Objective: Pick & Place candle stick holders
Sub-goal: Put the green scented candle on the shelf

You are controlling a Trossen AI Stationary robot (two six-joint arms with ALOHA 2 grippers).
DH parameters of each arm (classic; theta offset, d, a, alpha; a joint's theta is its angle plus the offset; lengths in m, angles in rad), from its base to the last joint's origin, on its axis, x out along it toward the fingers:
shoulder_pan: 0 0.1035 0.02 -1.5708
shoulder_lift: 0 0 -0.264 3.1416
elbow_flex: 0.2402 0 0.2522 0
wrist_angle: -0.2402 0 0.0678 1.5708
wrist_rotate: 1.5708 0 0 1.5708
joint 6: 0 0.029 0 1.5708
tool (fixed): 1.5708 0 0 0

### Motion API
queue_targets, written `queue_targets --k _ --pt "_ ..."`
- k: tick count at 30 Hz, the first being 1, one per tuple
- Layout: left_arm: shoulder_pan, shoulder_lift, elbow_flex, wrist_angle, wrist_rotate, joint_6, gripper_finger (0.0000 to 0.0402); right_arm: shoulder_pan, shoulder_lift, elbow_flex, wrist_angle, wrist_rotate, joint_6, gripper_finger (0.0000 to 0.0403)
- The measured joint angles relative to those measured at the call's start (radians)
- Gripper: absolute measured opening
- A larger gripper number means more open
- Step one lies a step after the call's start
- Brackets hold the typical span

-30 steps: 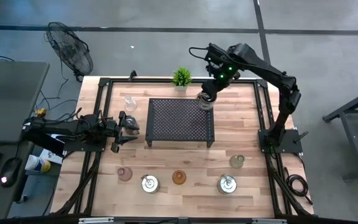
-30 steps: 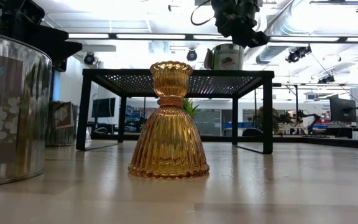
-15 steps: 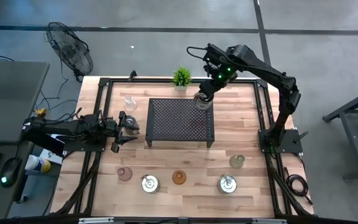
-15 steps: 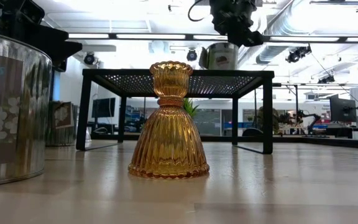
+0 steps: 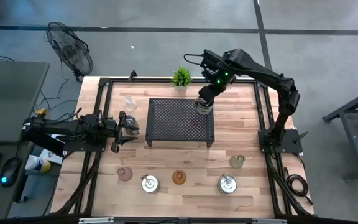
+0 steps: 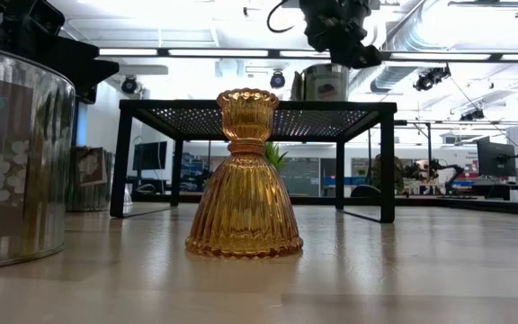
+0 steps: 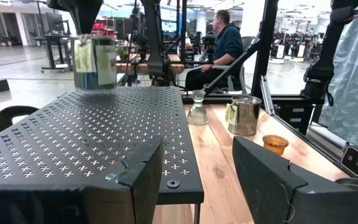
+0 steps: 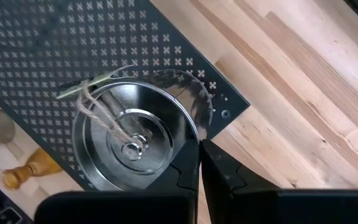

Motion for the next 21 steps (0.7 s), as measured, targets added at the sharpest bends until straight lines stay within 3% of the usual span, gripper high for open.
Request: queue_targets --k 21 --pt "0.0 0.0 0.0 0.0 0.0 0.0 0.0188 0.001 0.0 -0.019 0.014 -0.004 -0.007 0.0"
